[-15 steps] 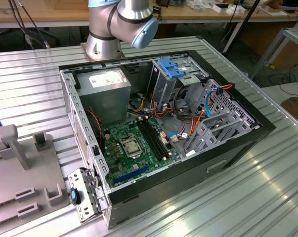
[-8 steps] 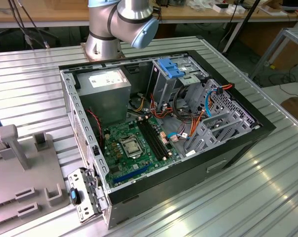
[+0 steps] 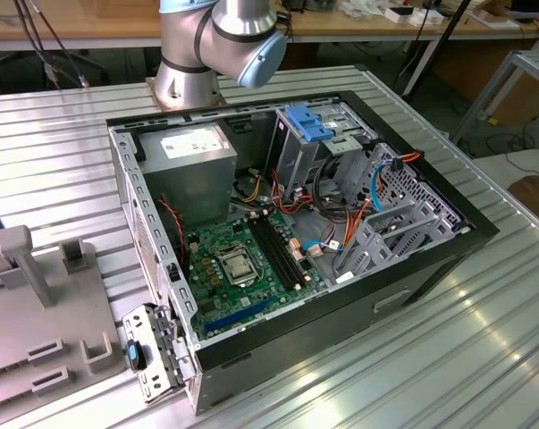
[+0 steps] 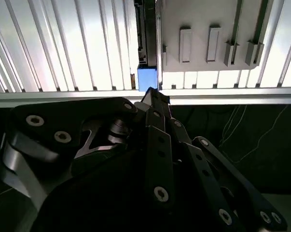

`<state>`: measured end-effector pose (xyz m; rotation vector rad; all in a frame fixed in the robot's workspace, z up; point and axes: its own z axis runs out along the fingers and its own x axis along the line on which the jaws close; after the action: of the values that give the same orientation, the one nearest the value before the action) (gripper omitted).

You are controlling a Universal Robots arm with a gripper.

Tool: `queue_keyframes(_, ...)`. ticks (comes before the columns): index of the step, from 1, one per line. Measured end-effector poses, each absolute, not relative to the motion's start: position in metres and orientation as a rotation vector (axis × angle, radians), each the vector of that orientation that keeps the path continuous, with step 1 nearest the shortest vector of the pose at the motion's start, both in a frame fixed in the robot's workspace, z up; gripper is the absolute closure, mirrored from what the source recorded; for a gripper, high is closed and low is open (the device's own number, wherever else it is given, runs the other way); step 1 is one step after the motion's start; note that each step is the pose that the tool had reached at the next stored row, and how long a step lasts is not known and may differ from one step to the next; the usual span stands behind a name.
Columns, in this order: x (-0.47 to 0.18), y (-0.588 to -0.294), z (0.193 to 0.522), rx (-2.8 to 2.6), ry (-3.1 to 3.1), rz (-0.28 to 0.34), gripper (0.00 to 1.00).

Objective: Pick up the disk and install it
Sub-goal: 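Pick up the disk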

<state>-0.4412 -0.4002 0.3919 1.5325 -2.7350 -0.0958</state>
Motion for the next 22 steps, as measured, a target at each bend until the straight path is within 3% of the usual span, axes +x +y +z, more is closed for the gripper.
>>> queue_keyframes(22,-0.4412,-0.4004,0.3914,2.08,-2.327,-0.082,0.89)
